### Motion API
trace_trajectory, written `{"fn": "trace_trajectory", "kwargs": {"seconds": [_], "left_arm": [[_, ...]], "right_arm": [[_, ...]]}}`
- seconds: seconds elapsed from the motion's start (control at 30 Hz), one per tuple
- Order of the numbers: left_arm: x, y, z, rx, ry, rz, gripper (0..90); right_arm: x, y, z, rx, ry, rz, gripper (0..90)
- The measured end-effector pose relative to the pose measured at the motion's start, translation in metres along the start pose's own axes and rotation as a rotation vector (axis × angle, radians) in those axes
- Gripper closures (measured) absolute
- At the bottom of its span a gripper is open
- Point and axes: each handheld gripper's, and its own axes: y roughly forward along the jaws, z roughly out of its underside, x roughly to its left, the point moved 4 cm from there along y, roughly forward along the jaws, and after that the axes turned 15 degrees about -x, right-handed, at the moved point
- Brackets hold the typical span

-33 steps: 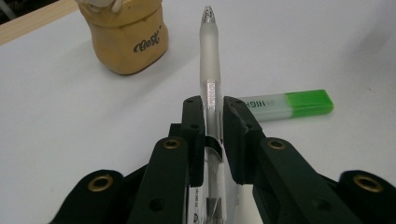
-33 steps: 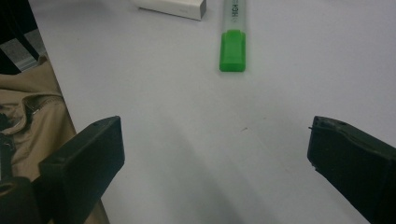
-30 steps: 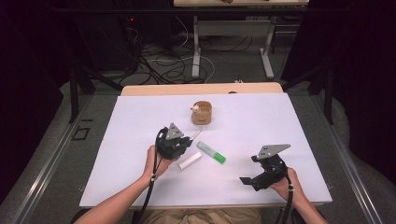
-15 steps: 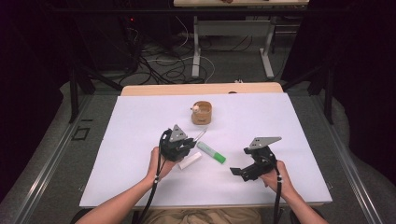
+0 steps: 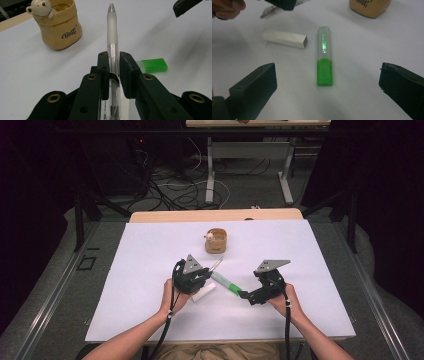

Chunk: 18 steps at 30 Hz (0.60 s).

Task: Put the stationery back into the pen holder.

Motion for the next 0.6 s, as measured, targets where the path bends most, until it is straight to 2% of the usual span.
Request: {"fn": "trace_trajectory", "kwargs": {"seconds": [0.13,0.17,0.37,0.47,0.5,0.57,0.6], "left_arm": [[-0.003,0.002,0.000,-0.011,-0.006,-0.014,79.7],[-0.004,0.002,-0.001,-0.008,-0.001,-0.016,79.8],[-0.007,0.006,0.000,-0.021,-0.032,-0.054,79.8],[-0.009,0.007,0.001,-0.022,-0.032,-0.058,79.8],[-0.009,0.007,0.001,-0.023,-0.031,-0.061,79.8],[-0.010,0.008,0.002,-0.022,-0.034,-0.062,79.8],[-0.011,0.009,0.002,-0.029,-0.037,-0.066,79.8]], "right_arm": [[-0.001,0.003,-0.007,-0.046,0.031,-0.021,0.6],[-0.001,0.006,-0.009,-0.046,0.052,-0.029,0.6],[-0.004,0.013,-0.015,-0.069,0.080,-0.036,1.0],[-0.006,0.018,-0.020,-0.092,0.098,-0.028,3.8],[-0.008,0.018,-0.021,-0.081,0.105,-0.027,5.6],[-0.010,0.024,-0.024,-0.099,0.119,-0.022,12.6],[-0.010,0.024,-0.024,-0.099,0.119,-0.022,12.6]]}}
